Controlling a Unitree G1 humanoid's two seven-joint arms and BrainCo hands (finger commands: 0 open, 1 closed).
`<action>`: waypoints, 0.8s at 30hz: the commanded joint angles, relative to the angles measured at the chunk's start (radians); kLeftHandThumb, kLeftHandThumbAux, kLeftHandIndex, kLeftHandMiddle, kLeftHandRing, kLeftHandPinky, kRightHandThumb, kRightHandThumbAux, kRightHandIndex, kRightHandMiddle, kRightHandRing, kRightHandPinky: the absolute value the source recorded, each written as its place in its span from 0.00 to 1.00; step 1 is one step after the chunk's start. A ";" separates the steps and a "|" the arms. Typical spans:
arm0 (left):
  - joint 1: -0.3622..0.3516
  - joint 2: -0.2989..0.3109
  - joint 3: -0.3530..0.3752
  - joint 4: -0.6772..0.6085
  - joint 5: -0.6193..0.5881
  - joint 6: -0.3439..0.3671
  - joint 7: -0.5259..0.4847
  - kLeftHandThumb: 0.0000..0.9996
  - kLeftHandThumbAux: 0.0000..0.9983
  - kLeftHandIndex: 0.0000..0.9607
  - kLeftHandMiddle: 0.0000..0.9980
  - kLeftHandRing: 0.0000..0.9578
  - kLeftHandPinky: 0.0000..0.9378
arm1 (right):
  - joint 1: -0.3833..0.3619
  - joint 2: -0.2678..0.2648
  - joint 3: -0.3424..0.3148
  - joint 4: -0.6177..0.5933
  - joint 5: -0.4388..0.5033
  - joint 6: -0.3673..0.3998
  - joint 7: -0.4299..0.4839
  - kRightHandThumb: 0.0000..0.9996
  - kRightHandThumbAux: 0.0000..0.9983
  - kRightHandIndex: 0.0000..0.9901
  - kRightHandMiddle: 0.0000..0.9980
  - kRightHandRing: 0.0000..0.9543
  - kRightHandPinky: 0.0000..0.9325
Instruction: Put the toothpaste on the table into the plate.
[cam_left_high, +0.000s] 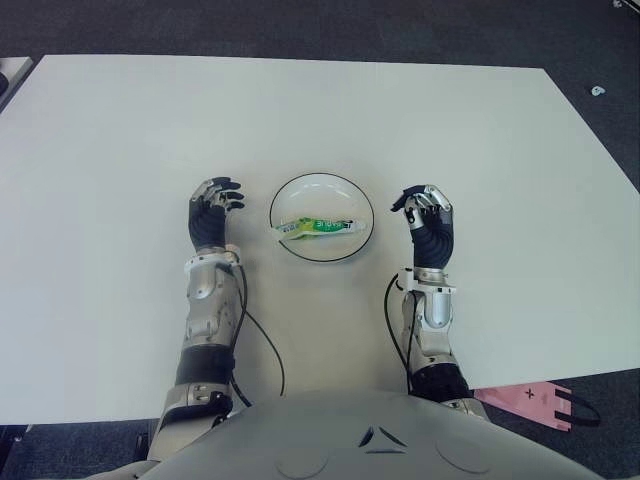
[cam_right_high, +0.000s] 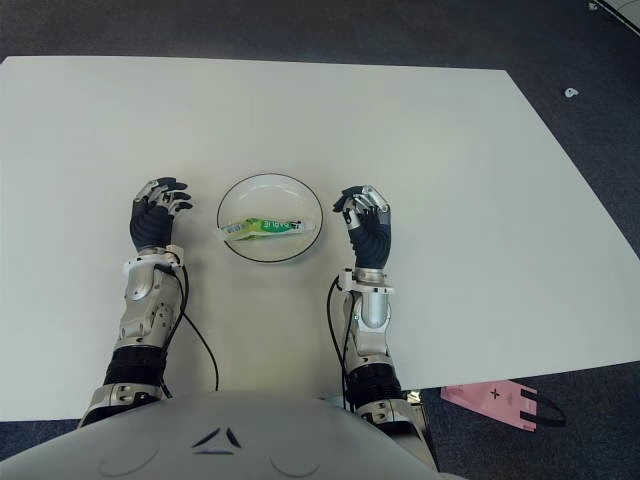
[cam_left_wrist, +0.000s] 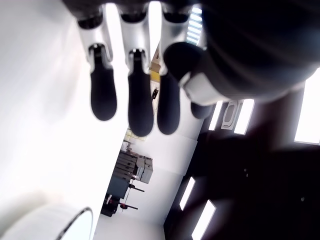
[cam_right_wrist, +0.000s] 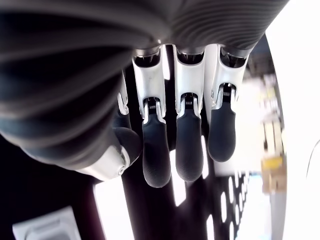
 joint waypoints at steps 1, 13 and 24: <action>0.073 -0.049 0.005 0.108 0.001 0.115 0.034 0.84 0.68 0.45 0.48 0.56 0.57 | 0.035 0.030 -0.044 -0.029 -0.051 0.067 -0.070 0.70 0.73 0.44 0.61 0.61 0.59; 0.078 -0.060 0.006 0.088 -0.003 0.118 0.044 0.84 0.68 0.44 0.48 0.57 0.58 | 0.065 0.055 -0.067 -0.080 -0.111 0.202 -0.181 0.71 0.72 0.44 0.61 0.61 0.60; 0.080 -0.057 0.005 0.085 -0.003 0.118 0.041 0.84 0.68 0.44 0.48 0.58 0.58 | -0.005 0.005 -0.125 0.091 -0.051 0.182 -0.140 0.71 0.72 0.44 0.60 0.59 0.57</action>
